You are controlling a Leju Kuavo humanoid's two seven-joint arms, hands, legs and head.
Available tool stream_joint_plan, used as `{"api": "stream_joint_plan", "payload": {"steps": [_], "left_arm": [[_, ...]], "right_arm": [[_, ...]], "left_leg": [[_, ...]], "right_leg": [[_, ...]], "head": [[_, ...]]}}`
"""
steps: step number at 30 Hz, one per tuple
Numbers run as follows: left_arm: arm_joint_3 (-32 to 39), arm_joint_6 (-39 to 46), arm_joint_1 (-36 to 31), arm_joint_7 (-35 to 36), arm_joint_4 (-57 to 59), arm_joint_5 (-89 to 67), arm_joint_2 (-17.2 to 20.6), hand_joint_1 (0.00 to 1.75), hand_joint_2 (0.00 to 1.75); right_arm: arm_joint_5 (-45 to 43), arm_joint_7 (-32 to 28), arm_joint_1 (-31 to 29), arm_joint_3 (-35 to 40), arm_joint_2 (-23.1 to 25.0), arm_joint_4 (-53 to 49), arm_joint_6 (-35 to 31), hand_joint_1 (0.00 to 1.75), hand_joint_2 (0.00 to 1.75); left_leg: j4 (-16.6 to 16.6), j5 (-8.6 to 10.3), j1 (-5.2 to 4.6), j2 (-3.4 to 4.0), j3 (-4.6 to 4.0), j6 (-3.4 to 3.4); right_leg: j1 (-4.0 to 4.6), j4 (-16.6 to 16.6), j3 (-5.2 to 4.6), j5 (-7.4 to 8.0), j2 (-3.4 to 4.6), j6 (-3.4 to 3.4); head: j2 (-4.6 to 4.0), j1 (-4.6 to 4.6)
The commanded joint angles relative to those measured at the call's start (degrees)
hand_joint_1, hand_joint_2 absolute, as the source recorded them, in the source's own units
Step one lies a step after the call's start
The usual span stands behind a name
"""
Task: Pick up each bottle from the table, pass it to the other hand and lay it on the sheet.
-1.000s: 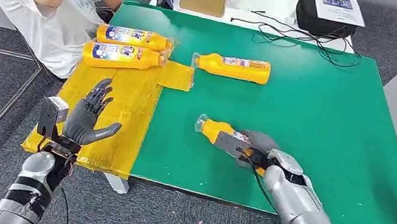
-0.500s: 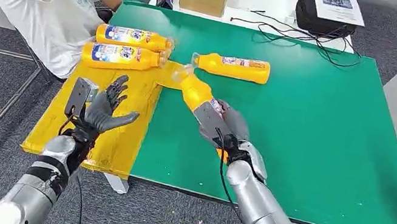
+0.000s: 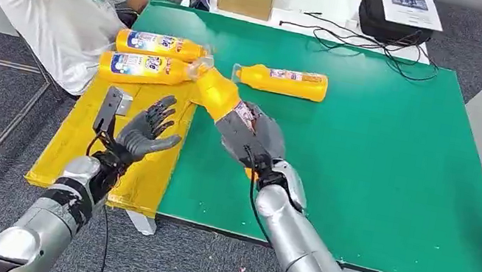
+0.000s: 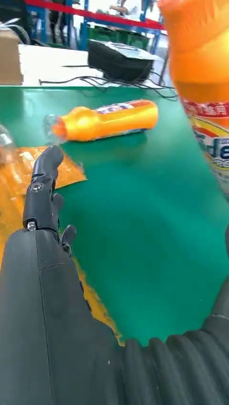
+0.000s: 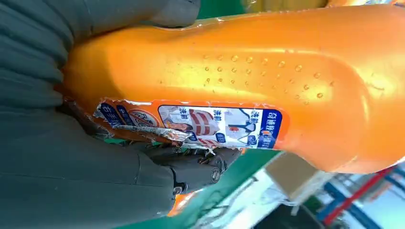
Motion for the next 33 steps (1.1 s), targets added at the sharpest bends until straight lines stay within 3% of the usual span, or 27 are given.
{"api": "stream_joint_plan", "payload": {"steps": [1,16,23,33], "left_arm": [[-4.53,0.48,-1.94,0.78,-2.31,2.56,-1.63,0.0,1.75],[-6.96,-0.07,0.78,2.07,-13.75,9.84,-1.44,0.0,1.75],[-8.58,-0.79,3.27,3.58,-18.69,12.21,1.08,0.0,1.75],[-9.93,-2.84,1.98,4.37,-17.63,14.09,1.68,0.0,1.75]], "right_arm": [[3.68,0.33,1.73,8.36,1.92,-2.77,0.14,1.75,1.75],[5.22,-2.28,2.29,11.98,2.16,0.79,2.91,1.75,1.75],[4.43,-3.2,3.56,10.92,0.75,1.18,2.7,1.75,1.75],[4.65,-4.13,2.94,10.9,1.15,2.09,3.72,1.75,1.75]], "left_leg": [[0.01,-0.11,0.06,-0.04,0.19,-0.05],[0.01,-0.09,0.06,-0.06,0.14,-0.05],[-0.01,-0.16,0.07,-0.07,0.32,-0.05],[0.01,-0.13,0.05,-0.06,0.24,-0.06]], "right_leg": [[0.06,0.0,0.21,-0.13,-0.04,-0.07],[0.06,-0.01,0.18,-0.11,-0.06,-0.07],[0.07,-0.04,0.37,-0.18,-0.06,-0.08],[0.05,0.0,0.27,-0.15,-0.06,-0.09]], "head": [[0.0,0.0],[0.0,0.0],[0.0,0.02],[0.0,0.02]]}}
